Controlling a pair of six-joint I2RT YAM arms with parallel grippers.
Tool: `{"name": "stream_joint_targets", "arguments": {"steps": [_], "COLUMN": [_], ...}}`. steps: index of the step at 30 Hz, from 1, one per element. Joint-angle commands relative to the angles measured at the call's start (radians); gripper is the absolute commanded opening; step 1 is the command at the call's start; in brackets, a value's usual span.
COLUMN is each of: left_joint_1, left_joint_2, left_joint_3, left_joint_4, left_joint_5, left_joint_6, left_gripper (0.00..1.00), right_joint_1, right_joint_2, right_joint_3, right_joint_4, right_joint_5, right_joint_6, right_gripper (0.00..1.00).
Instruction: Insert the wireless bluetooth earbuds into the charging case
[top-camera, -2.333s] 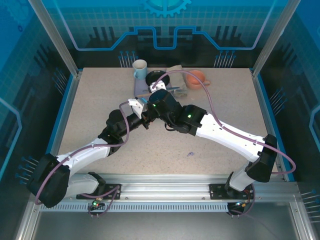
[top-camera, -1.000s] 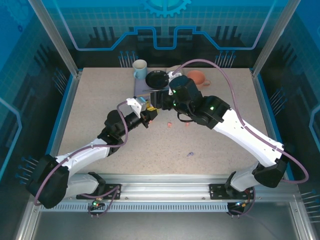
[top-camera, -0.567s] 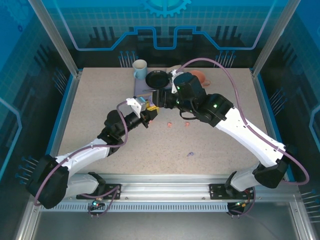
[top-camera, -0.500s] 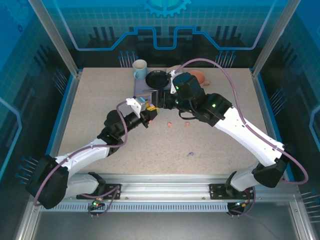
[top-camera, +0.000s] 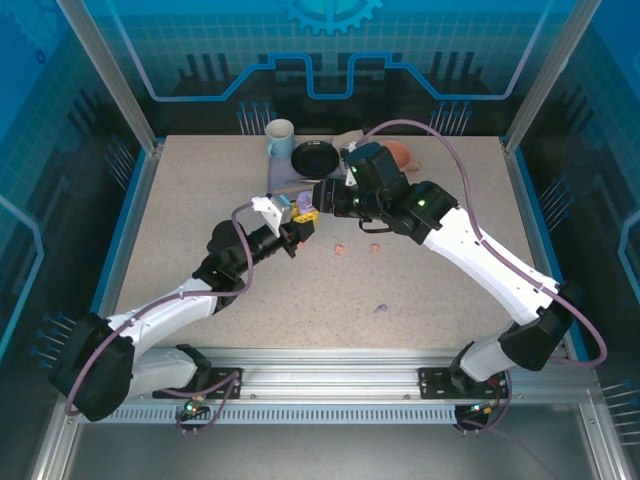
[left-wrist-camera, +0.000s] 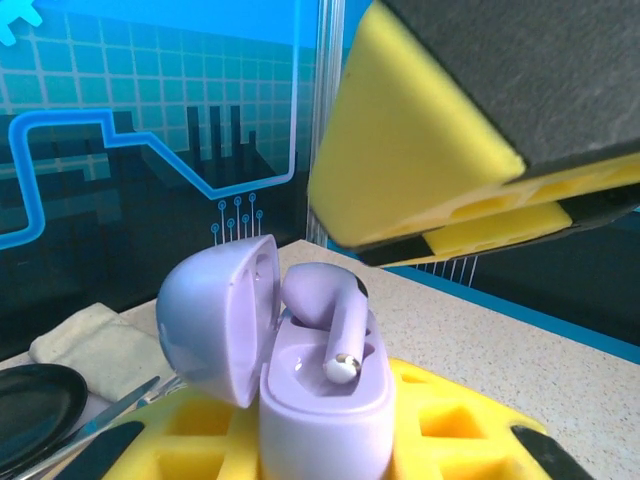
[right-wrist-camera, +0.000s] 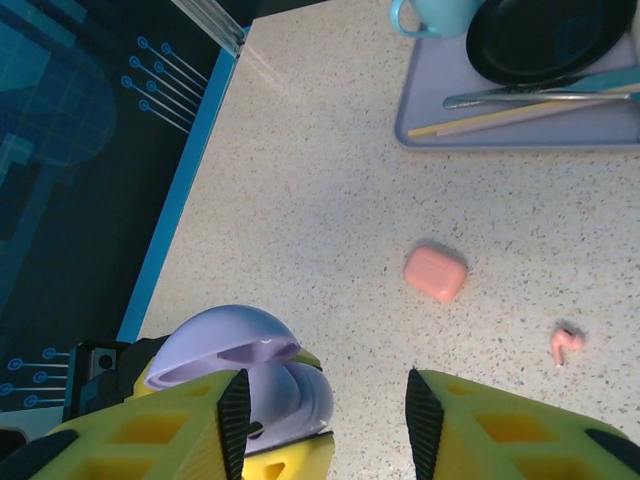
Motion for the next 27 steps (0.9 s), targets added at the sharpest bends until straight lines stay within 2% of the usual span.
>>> {"name": "stream_joint_targets", "arguments": {"steps": [1,10,16,21,27], "left_joint_1": [-0.001,-0.003,-0.002,-0.003,-0.006], "left_joint_2": [-0.024,-0.02,-0.012,-0.019,-0.049], "left_joint_3": [0.012,0.01,0.012,-0.004,-0.033], "left_joint_4": [-0.002,-0.006,-0.009,-0.031,-0.143], "left_joint_5": [0.033,0.039,0.046,0.047,0.048], "left_joint_6": [0.011,0.014,0.018,0.021,0.004], "left_gripper": [0.0,0.0,0.0,0.0,0.0], "right_joint_1": [-0.008,-0.007,-0.007,-0.028,-0.104], "right_joint_2": [0.018,0.06,0.059,-0.007,-0.136], "right_joint_3": [-0.006,0.016,0.021,-0.013,-0.167], "right_joint_4": [0.004,0.009,0.009,-0.009,-0.003], "right_joint_5": [-0.038,-0.078,-0.086,-0.043,-0.017], "right_joint_6": [0.016,0.02,0.018,0.015,0.035], "right_gripper": [0.47,0.46,0.41,0.47,0.49]}}
